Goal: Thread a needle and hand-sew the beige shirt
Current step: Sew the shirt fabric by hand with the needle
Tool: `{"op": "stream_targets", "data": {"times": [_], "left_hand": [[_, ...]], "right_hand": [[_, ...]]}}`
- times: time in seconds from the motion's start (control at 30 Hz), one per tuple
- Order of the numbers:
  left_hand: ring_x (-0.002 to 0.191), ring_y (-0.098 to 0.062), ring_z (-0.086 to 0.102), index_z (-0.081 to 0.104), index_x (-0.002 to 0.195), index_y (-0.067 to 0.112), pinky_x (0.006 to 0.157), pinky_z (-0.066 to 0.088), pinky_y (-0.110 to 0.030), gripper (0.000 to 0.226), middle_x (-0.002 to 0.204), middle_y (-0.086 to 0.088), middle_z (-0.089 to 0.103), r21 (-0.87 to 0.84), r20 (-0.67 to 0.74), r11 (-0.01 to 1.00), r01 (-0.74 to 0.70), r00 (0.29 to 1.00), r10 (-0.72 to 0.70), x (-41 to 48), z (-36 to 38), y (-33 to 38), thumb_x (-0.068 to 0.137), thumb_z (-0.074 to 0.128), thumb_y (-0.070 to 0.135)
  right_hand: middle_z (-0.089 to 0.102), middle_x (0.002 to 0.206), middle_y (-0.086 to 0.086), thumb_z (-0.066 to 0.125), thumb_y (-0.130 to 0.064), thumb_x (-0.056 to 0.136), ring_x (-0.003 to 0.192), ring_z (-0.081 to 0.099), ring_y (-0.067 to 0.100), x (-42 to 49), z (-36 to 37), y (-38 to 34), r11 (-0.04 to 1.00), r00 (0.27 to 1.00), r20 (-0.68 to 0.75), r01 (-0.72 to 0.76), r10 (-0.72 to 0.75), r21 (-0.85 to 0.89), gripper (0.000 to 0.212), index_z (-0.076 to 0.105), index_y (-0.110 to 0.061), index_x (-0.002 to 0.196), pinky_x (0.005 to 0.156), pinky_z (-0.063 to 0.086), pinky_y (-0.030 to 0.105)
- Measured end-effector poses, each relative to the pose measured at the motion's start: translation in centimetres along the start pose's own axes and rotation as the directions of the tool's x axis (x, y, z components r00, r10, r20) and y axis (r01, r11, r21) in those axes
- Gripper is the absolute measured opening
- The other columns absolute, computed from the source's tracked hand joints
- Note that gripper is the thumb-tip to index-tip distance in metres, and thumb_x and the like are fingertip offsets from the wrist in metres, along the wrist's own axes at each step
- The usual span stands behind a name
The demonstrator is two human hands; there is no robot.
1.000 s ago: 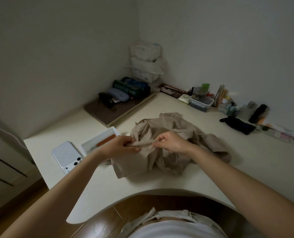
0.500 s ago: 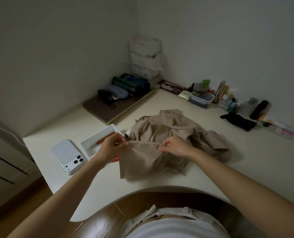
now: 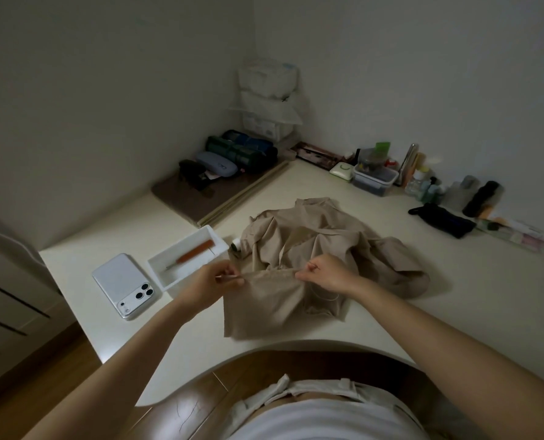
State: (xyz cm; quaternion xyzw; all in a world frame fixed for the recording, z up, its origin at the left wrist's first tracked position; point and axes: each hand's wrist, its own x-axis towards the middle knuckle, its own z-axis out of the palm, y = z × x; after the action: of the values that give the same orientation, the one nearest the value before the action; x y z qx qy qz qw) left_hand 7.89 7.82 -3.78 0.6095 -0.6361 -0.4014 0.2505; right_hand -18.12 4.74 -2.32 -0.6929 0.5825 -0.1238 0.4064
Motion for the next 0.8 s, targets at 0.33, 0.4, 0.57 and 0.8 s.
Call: {"op": "stream_targets", "data": {"times": [0.33,0.4,0.57,0.8], "left_hand": [[0.081,-0.013,0.057,0.062,0.086,0.014,0.063,0.048,-0.019,0.007,0.088,-0.004,0.060,-0.489,-0.114,0.868,-0.085,0.993,0.034,-1.6,1.1,3.2,0.091,0.058,0.016],[0.080,-0.011,0.057,0.061,0.084,0.016,0.063,0.047,-0.018,0.009,0.085,0.000,0.060,-0.506,-0.150,0.856,-0.105,0.988,0.033,-1.7,1.2,3.6,0.092,0.057,0.015],[0.089,-0.013,0.054,0.059,0.087,0.022,0.070,0.047,-0.026,0.009,0.095,0.002,0.058,-0.383,-0.298,0.918,-0.106,0.955,-0.014,-1.9,1.8,4.5,0.095,0.055,0.022],[0.078,-0.011,0.051,0.054,0.087,0.011,0.070,0.041,-0.023,0.008,0.083,0.002,0.056,-0.217,-0.411,0.973,-0.077,0.911,-0.020,-1.5,1.9,2.7,0.095,0.054,0.013]], "right_hand": [[0.042,0.054,-0.004,0.061,-0.027,0.091,0.051,0.041,0.005,-0.3,0.5,0.3,0.999,1.000,0.026,0.013,-0.012,-0.031,0.040,0.044,-0.017,0.056,0.052,0.031,0.014],[0.041,0.053,-0.004,0.060,-0.028,0.092,0.050,0.041,0.005,-0.3,0.5,0.3,1.000,0.999,0.032,0.018,-0.017,-0.025,0.041,0.044,-0.017,0.055,0.053,0.031,0.015],[0.036,0.049,-0.003,0.058,-0.029,0.092,0.042,0.035,0.004,-0.5,0.7,0.3,0.999,0.998,0.049,0.042,-0.041,-0.007,0.045,0.040,-0.017,0.053,0.055,0.034,0.015],[0.062,0.065,-0.003,0.055,-0.027,0.095,0.058,0.054,-0.002,-1.6,0.2,-0.9,0.982,0.995,0.014,0.091,-0.095,0.163,0.028,0.069,-0.006,0.083,0.065,0.041,0.011]]}}
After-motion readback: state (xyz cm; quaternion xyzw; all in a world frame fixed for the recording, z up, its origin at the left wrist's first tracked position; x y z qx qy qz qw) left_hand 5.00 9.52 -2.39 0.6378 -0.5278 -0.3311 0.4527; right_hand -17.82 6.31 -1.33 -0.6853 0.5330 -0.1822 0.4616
